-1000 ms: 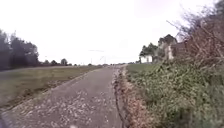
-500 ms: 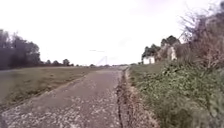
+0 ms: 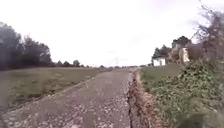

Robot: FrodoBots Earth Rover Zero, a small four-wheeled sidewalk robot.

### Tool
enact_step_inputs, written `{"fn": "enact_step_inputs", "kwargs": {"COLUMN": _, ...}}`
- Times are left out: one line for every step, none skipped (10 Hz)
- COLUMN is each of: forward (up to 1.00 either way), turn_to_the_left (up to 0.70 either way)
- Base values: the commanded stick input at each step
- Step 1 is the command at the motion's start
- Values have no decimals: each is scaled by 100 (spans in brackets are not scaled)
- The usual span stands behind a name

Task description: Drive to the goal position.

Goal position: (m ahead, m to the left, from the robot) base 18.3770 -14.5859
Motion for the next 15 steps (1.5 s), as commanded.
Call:
{"fn": "enact_step_inputs", "kwargs": {"forward": 70, "turn_to_the_left": 3}}
{"fn": "enact_step_inputs", "kwargs": {"forward": 70, "turn_to_the_left": 0}}
{"fn": "enact_step_inputs", "kwargs": {"forward": 70, "turn_to_the_left": 0}}
{"fn": "enact_step_inputs", "kwargs": {"forward": 70, "turn_to_the_left": 0}}
{"fn": "enact_step_inputs", "kwargs": {"forward": 70, "turn_to_the_left": 0}}
{"fn": "enact_step_inputs", "kwargs": {"forward": 70, "turn_to_the_left": 0}}
{"fn": "enact_step_inputs", "kwargs": {"forward": 70, "turn_to_the_left": 0}}
{"fn": "enact_step_inputs", "kwargs": {"forward": 70, "turn_to_the_left": 0}}
{"fn": "enact_step_inputs", "kwargs": {"forward": 70, "turn_to_the_left": 0}}
{"fn": "enact_step_inputs", "kwargs": {"forward": 70, "turn_to_the_left": 0}}
{"fn": "enact_step_inputs", "kwargs": {"forward": 70, "turn_to_the_left": 0}}
{"fn": "enact_step_inputs", "kwargs": {"forward": 70, "turn_to_the_left": 0}}
{"fn": "enact_step_inputs", "kwargs": {"forward": 70, "turn_to_the_left": 0}}
{"fn": "enact_step_inputs", "kwargs": {"forward": 68, "turn_to_the_left": 0}}
{"fn": "enact_step_inputs", "kwargs": {"forward": 67, "turn_to_the_left": 0}}
